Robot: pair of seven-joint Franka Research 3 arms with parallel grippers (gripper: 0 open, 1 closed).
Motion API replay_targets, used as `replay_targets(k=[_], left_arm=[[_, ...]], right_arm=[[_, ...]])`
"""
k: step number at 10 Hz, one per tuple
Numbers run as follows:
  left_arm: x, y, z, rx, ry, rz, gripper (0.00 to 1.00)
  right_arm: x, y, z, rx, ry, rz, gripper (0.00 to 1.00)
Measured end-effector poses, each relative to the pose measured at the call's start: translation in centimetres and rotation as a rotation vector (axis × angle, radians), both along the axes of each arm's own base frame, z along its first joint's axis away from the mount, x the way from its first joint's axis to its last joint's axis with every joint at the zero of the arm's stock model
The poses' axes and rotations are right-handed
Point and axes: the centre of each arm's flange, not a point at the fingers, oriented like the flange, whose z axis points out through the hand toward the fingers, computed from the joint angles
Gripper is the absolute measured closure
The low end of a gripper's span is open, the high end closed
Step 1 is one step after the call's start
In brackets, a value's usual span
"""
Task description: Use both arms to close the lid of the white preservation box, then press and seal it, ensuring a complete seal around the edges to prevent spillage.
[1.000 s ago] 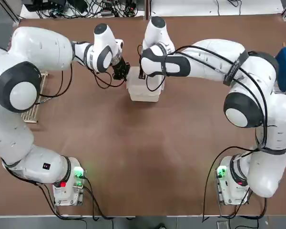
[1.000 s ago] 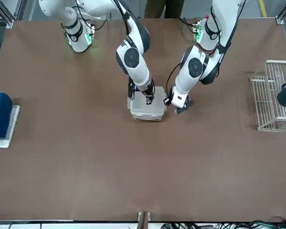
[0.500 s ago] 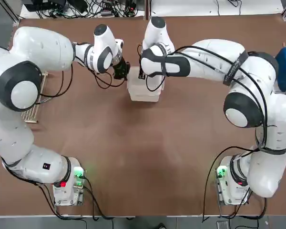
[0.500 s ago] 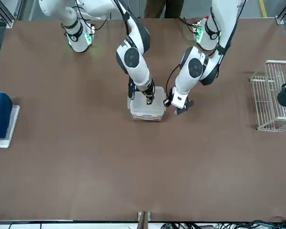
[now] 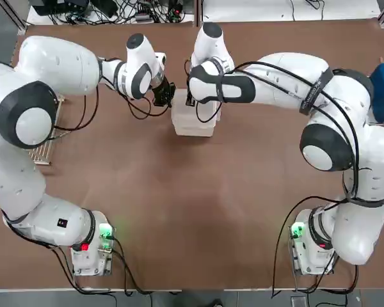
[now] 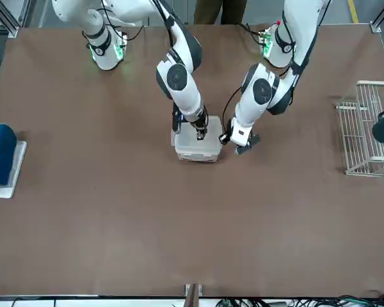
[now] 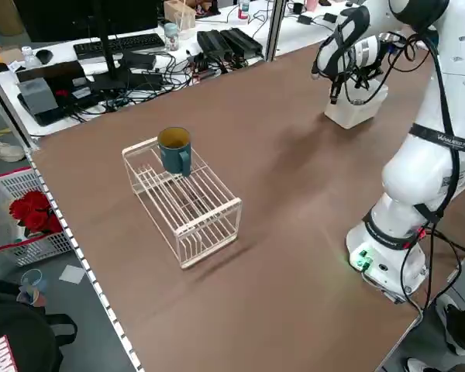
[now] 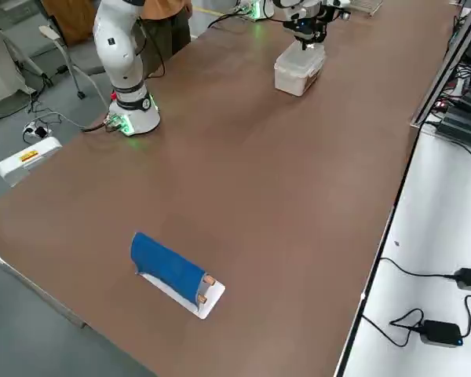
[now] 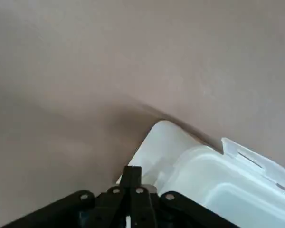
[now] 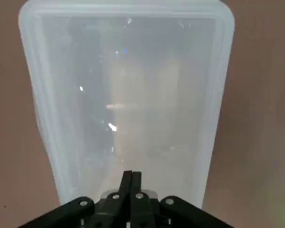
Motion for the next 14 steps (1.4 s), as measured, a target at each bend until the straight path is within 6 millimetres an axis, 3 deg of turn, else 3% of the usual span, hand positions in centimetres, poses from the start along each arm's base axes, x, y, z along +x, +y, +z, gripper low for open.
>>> replay_targets(k=[14], left_arm=[[-0.14, -0.17, -0.06, -0.001, 0.007, 0.044, 0.99]], right_arm=[[0.02, -0.01, -0.01, 0.0, 0.0, -0.002, 0.97]])
